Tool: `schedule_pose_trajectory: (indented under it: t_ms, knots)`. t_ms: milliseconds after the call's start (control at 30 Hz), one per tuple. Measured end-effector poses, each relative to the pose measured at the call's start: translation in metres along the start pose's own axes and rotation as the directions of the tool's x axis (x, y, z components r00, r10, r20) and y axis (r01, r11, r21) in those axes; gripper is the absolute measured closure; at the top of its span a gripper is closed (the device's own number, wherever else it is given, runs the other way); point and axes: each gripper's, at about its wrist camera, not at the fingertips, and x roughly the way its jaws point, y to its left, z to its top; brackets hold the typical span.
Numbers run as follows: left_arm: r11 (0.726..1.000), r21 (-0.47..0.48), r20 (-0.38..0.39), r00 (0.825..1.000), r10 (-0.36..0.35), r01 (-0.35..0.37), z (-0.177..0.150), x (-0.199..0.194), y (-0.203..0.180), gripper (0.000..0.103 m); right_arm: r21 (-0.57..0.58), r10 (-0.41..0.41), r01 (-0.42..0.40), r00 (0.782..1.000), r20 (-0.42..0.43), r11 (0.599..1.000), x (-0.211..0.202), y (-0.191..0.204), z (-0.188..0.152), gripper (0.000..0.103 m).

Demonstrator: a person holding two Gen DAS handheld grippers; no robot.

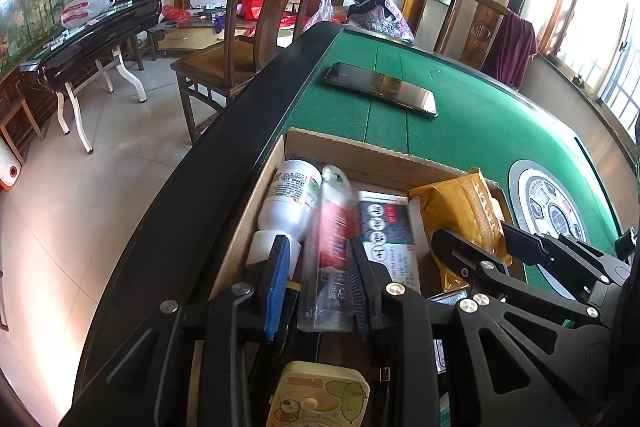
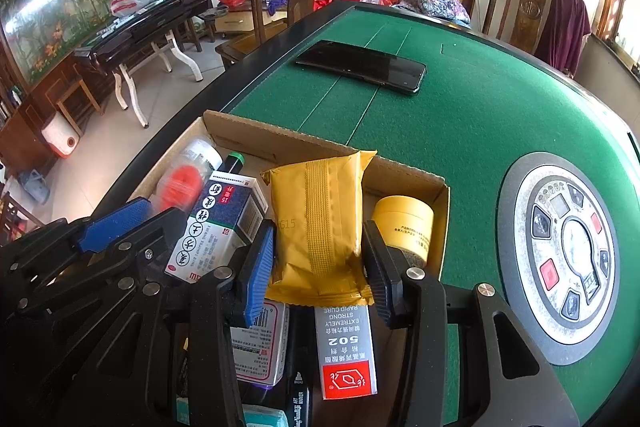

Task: Organize objects
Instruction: 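Lower the packet and gold pouch into the tray and open both tools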

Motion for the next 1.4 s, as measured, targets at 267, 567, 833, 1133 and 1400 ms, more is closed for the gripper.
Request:
schedule_pose_trajectory:
  t_ms: [267, 567, 833, 1133, 1400]
  knots:
    - [1.000, -0.014, 0.006, 1.000, 0.019, -0.019, 0.000, 0.000, 0.001, 0.065, 0.014, 0.007, -0.007, 1.000, 0.005, 1.000, -0.002, -0.003, -0.004, 0.059]
    - [0.998, -0.037, 0.036, 0.998, 0.051, -0.050, 0.002, -0.002, 0.003, 0.054, 0.005, -0.018, 0.017, 1.000, 0.011, 1.000, -0.006, -0.003, -0.006, 0.051]
    - [0.997, -0.052, 0.063, 0.996, 0.059, -0.056, 0.003, -0.004, 0.005, 0.043, 0.017, -0.032, 0.032, 0.999, 0.021, 0.999, -0.009, -0.010, -0.009, 0.041]
    - [0.997, -0.076, 0.135, 0.991, -0.010, 0.021, 0.004, -0.018, 0.004, 0.022, -0.063, -0.097, 0.104, 0.990, 0.104, 0.993, -0.025, 0.007, -0.016, 0.030]
    - [0.993, -0.106, 0.209, 0.977, -0.030, 0.053, 0.005, -0.029, 0.007, 0.015, -0.134, -0.212, 0.249, 0.946, 0.245, 0.959, -0.059, 0.024, -0.029, 0.027]
